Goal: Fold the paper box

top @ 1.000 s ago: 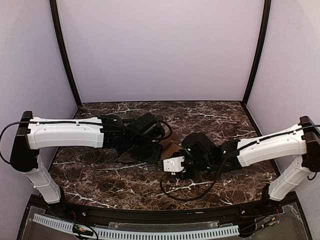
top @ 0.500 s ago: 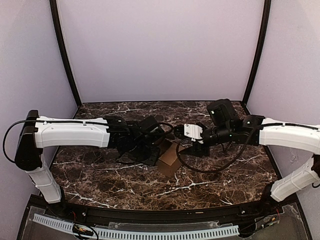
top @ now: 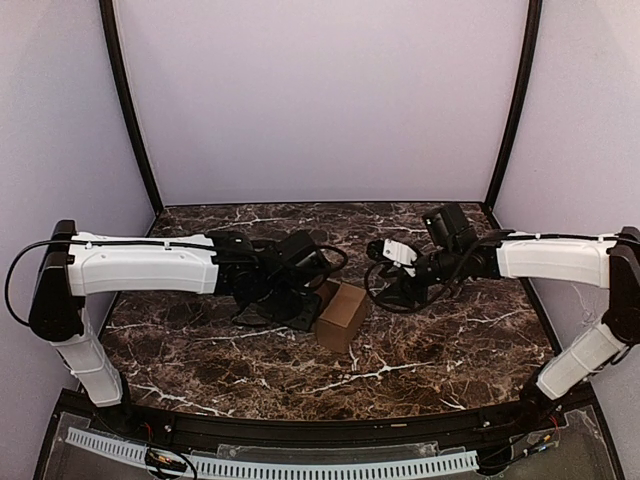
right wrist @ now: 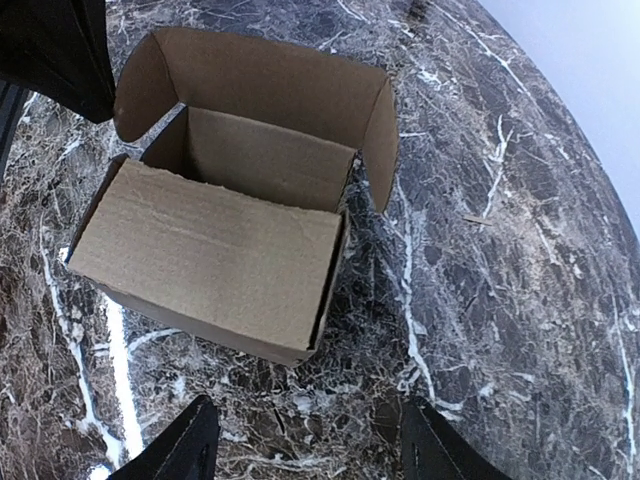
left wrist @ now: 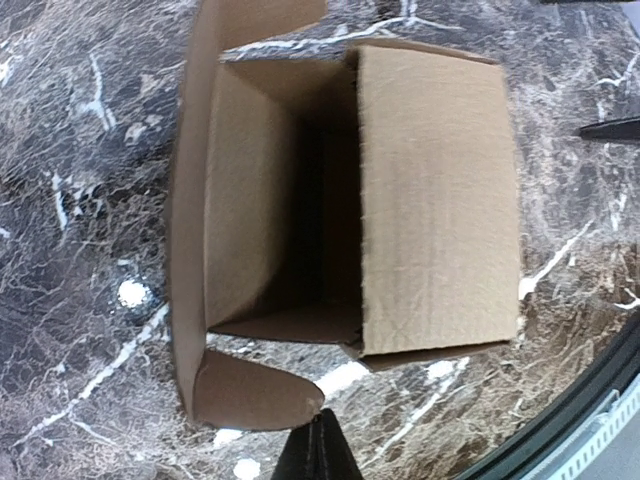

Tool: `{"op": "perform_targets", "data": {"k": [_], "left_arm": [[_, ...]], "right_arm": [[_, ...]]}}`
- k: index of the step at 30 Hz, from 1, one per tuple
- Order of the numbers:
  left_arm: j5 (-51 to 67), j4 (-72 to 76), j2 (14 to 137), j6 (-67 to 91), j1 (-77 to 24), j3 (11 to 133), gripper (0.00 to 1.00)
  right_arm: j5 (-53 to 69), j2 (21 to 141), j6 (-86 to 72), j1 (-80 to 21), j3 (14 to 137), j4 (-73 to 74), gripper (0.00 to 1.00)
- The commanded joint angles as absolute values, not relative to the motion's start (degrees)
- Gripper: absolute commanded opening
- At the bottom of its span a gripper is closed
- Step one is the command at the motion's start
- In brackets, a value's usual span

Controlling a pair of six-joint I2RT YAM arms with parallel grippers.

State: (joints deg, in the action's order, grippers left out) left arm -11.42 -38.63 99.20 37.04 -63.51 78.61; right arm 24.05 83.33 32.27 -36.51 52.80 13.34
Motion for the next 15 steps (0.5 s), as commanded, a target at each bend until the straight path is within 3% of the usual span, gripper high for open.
{"op": "perform_targets", "data": {"k": [1, 15], "left_arm": [[-7.8, -34.5, 95.8, 34.9, -63.5, 79.4, 0.01], [2.8, -24.2, 99.8, 34.0, -63.6, 79.7, 0.01]], "right_arm": [[30.1, 87.7, 31.3, -36.0, 53.0, 11.8, 0.63], [34.8, 101.4, 22.0, -38.7, 62.2, 11.5, 0.64]]}}
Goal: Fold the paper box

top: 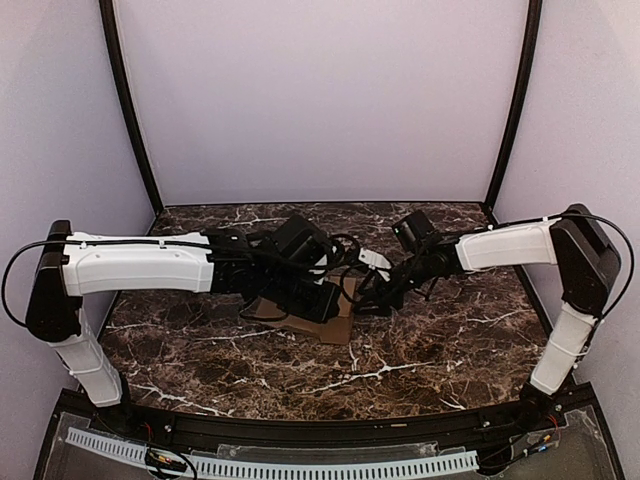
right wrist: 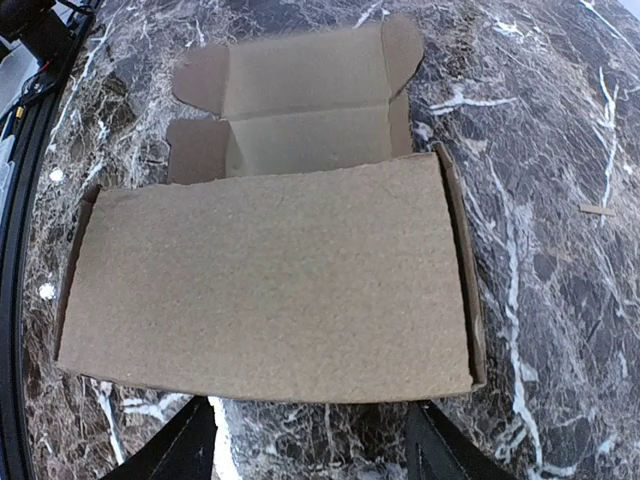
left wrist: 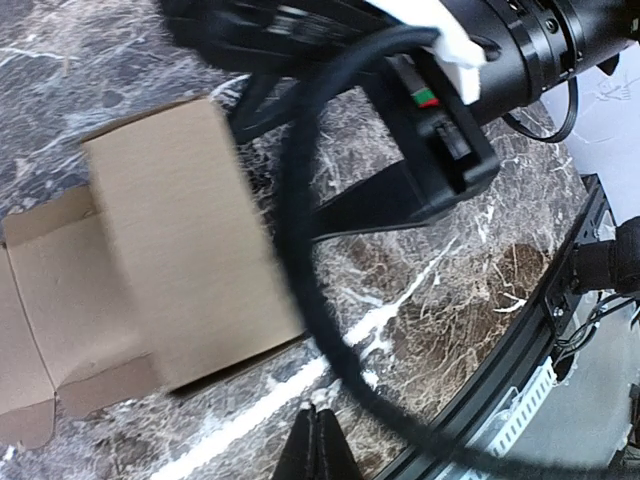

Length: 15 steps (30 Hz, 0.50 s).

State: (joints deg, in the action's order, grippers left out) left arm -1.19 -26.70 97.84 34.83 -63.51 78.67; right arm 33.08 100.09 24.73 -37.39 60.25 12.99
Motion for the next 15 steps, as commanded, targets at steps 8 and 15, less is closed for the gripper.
{"op": "perform_targets", "data": {"k": [8, 15], "left_arm": [[-9.0, -32.3, 90.9, 27.8, -64.0, 82.3, 0.23], [-12.9, -30.5, 80.3, 28.7, -46.6, 67.3, 0.52]], "right_arm": [[32.4, 99.4, 22.7, -38.2, 60.2, 11.1, 0.64], [31.7, 100.4, 22.5, -38.2, 61.4, 11.6, 0.64]]}}
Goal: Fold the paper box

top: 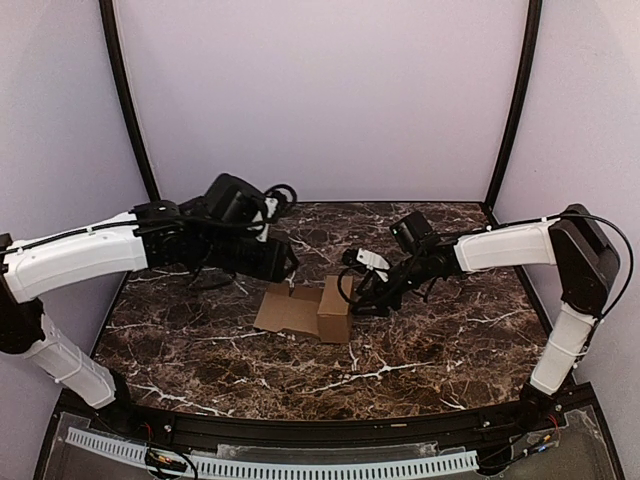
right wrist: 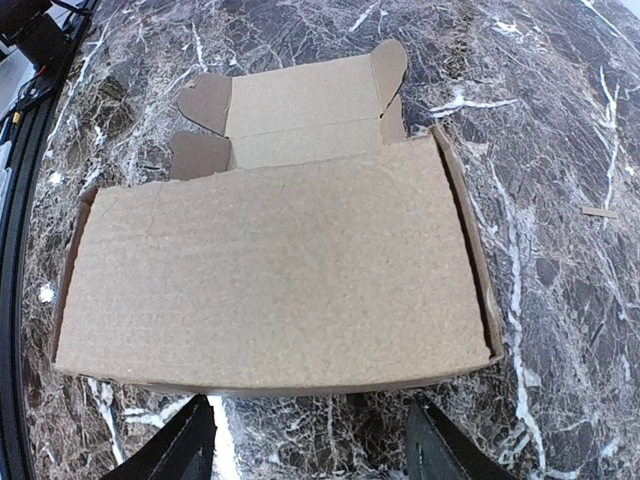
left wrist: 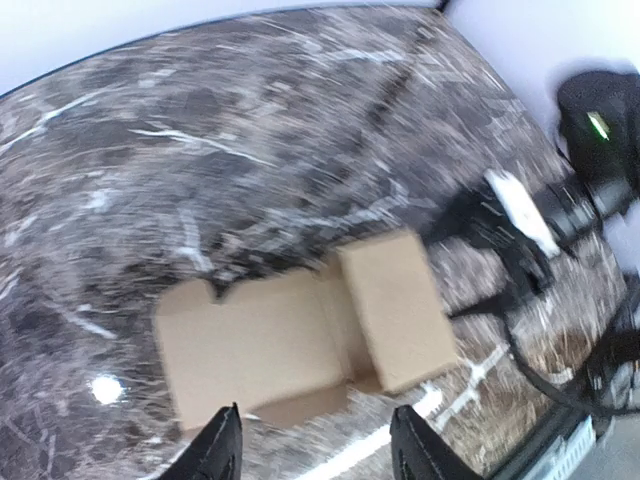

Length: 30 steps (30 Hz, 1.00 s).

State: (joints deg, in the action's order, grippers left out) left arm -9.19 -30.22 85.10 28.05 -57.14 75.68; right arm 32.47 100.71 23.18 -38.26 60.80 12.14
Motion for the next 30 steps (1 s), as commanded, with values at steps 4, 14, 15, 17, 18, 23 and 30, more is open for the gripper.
{"op": "perform_targets", "data": {"k": [4, 14, 15, 17, 18, 23, 30], "left_arm": [[-3.3, -18.5, 80.2, 33.0, -36.8, 56.6, 0.59], [14.9, -8.9, 96.8, 37.2, -31.1, 56.9, 0.64], [14.6, -8.3, 97.3, 37.0, -31.1, 56.8, 0.64], [14.3, -8.1, 98.4, 36.5, -31.1, 56.9, 0.64], [13.7, -8.3, 98.7, 36.2, -31.1, 57.0, 0.64], [10.2, -9.6, 94.6, 34.1, -31.1, 55.2, 0.62], [1.0, -15.8, 85.8, 35.0, -29.4, 51.5, 0.62]], "right_arm": [[31.4, 100.7, 22.4, -38.2, 62.4, 13.1, 0.64], [31.2, 100.1, 22.5, -38.2, 65.7, 18.8, 0.65], [30.7, 99.6, 22.5, -38.2, 65.7, 19.1, 0.66], [29.1, 98.4, 23.4, -38.2, 65.9, 20.2, 0.66], [27.9, 97.7, 23.9, -38.2, 66.4, 21.1, 0.67], [23.8, 95.7, 25.4, -38.6, 73.4, 27.7, 0.69], [17.0, 102.5, 27.8, -50.2, 85.8, 35.1, 0.70]]}}
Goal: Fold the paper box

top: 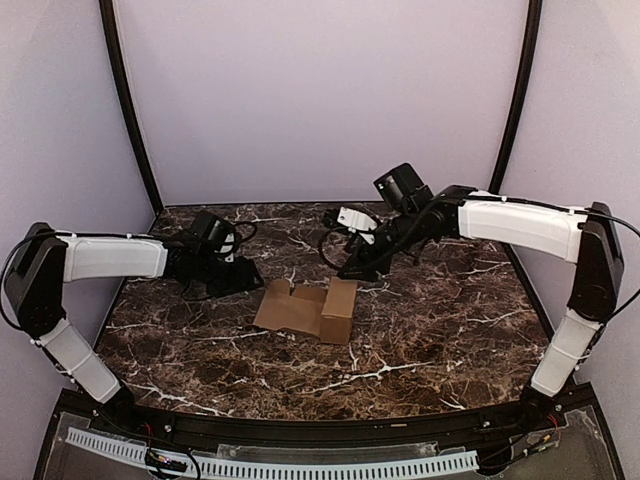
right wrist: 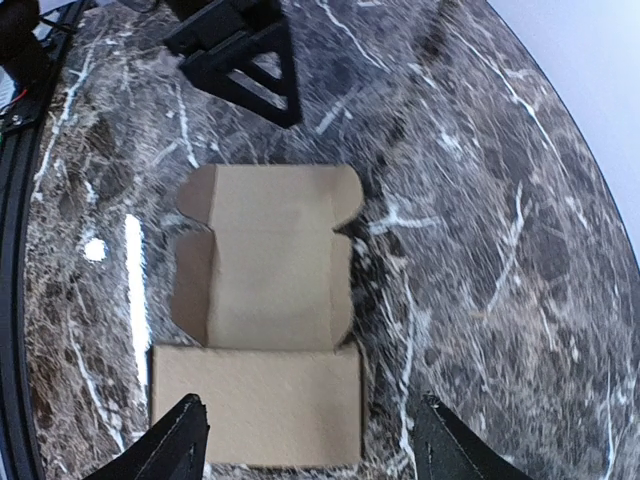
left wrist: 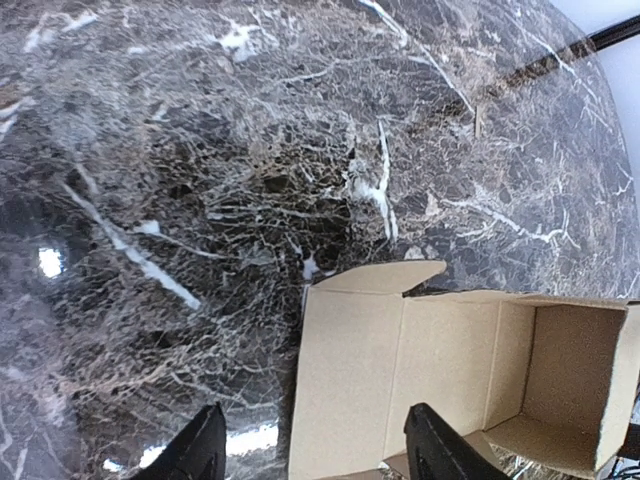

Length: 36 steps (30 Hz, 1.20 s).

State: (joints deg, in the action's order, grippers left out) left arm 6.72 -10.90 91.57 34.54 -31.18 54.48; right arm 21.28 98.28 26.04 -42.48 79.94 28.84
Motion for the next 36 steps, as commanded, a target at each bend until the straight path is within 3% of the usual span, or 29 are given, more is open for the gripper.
{"op": "perform_targets", "data": {"k": [1, 9, 15, 36], "left_arm": [[0.8, -16.4, 84.0, 36.4, -27.9, 49.7, 0.62], [0.8, -17.5, 73.8, 39.2, -20.2, 41.1, 0.62], [0.7, -18.1, 68.4, 39.1, -19.5, 37.8, 0.62], [3.9, -16.0, 68.0, 39.0, -19.5, 35.3, 0.61]], "right_arm": [[16.9, 104.7, 27.2, -52.2, 88.0, 36.0, 0.70], [11.9, 125.2, 21.6, -62.2, 110.8, 43.2, 0.65], [8.9, 133.3, 18.8, -63.7, 120.1, 46.8, 0.58], [4.2, 143.1, 15.0, -64.9, 127.6, 45.2, 0.44]]}}
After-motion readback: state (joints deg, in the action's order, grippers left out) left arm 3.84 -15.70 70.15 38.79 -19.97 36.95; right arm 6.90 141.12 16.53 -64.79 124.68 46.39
